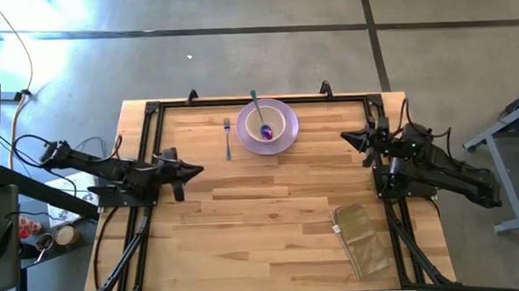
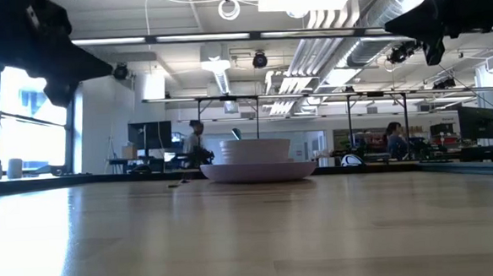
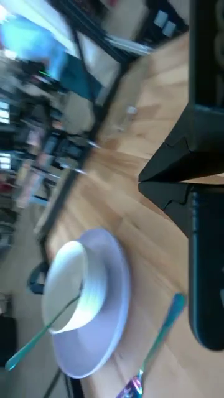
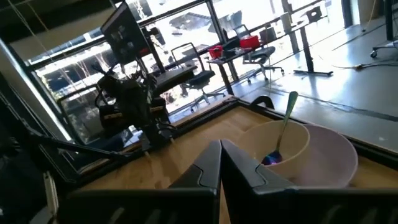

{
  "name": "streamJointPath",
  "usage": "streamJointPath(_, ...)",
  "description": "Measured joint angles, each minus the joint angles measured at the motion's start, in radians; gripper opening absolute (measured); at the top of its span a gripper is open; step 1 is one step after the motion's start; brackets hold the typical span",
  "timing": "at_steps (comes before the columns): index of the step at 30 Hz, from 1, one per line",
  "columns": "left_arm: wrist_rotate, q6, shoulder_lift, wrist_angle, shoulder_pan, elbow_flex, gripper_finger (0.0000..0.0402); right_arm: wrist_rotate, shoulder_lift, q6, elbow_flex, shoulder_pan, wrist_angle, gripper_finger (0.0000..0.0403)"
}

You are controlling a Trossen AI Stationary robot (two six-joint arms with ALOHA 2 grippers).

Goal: Set table place
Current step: Return to Home Position

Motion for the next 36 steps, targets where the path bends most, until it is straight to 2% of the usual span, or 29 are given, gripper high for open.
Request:
streamJointPath(5,-0.009,0.026,-0.217,0.03,0.0,-0.108,0.0,-0.007,-0.003,-0.031,-0.069,0.0,0.059,0.0)
streamJointPath(9,-0.003,0.11,-0.313,0.023,-0.001,-0.103,0.0,-0.011,-0.021,-0.029,-0.166,-0.001,0.192,0.0)
streamJointPath(14,-0.018,0.107,-0.284,-0.002,-0.001,-0.1,0.0,-0.013,-0.051,0.038,-0.286,-0.005,0.283,0.0)
streamJointPath(24,-0.018,0.134,-0.277,-0.007,-0.001,-0.101,0.0001,0.064,-0.057,-0.033,-0.285,-0.008,0.21,0.0)
streamJointPath(28,-0.018,0.138,-0.277,-0.007,-0.001,-0.101,0.0001,0.07,-0.055,-0.039,-0.285,-0.008,0.15,0.0)
streamJointPath(36,-0.018,0.138,-0.277,-0.007,-0.001,-0.101,0.0001,0.07,-0.05,-0.032,-0.283,-0.008,0.142,0.0)
